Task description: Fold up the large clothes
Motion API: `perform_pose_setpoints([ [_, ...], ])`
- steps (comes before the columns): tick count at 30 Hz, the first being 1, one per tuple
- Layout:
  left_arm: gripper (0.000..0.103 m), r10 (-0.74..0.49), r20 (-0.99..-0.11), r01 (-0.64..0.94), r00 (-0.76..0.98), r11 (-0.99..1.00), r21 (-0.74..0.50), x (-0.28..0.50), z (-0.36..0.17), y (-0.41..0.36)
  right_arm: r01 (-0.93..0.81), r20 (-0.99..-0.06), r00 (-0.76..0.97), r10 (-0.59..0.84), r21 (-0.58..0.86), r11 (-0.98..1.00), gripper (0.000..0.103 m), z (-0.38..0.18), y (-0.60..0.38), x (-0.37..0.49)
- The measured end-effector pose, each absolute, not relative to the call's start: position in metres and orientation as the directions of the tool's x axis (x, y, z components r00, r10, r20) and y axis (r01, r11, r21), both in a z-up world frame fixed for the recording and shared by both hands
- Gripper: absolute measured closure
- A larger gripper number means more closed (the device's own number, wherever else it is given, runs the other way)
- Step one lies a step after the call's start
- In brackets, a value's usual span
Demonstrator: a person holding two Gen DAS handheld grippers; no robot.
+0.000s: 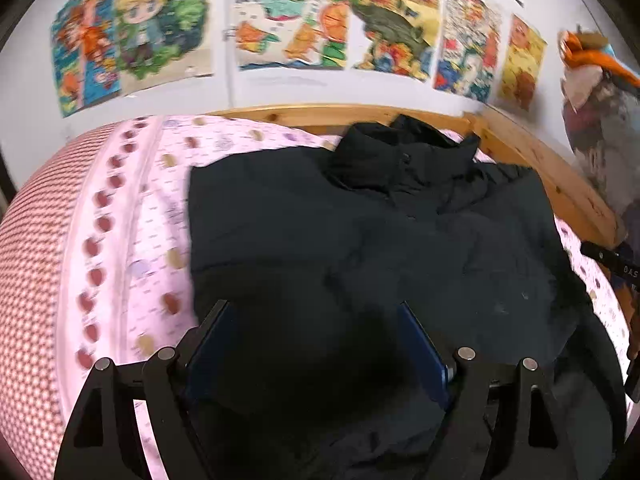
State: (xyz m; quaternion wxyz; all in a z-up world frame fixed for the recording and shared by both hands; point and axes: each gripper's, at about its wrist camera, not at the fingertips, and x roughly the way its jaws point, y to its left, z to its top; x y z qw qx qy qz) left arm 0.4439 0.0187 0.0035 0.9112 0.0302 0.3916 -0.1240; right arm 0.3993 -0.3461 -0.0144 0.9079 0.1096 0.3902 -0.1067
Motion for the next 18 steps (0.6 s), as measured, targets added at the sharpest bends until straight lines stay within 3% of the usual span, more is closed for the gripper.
perform_pose_setpoints([
  [2, 0.022, -0.212, -0.738, 0.272, 0.641, 0.962, -0.041, 0.450, -0.006, 0.009, 0.225, -0.706, 0.699, -0.109, 0.072, 0.972, 0.054, -0.014, -0.330, 0.401],
  [9, 0.018, -0.150, -0.769, 0.268, 0.622, 0.963, 0.028, 0.456, -0.037, 0.001, 0.017, -0.757, 0.653, -0.007, 0.006, 1.000, 0.054, -0.045, -0.287, 0.424],
  [18, 0.012, -0.002, -0.764, 0.268, 0.645, 0.937, 0.223, 0.453, -0.068, -0.030, 0.045, -0.804, 0.594, 0.011, 0.047, 0.998, 0.053, -0.090, -0.288, 0.432],
])
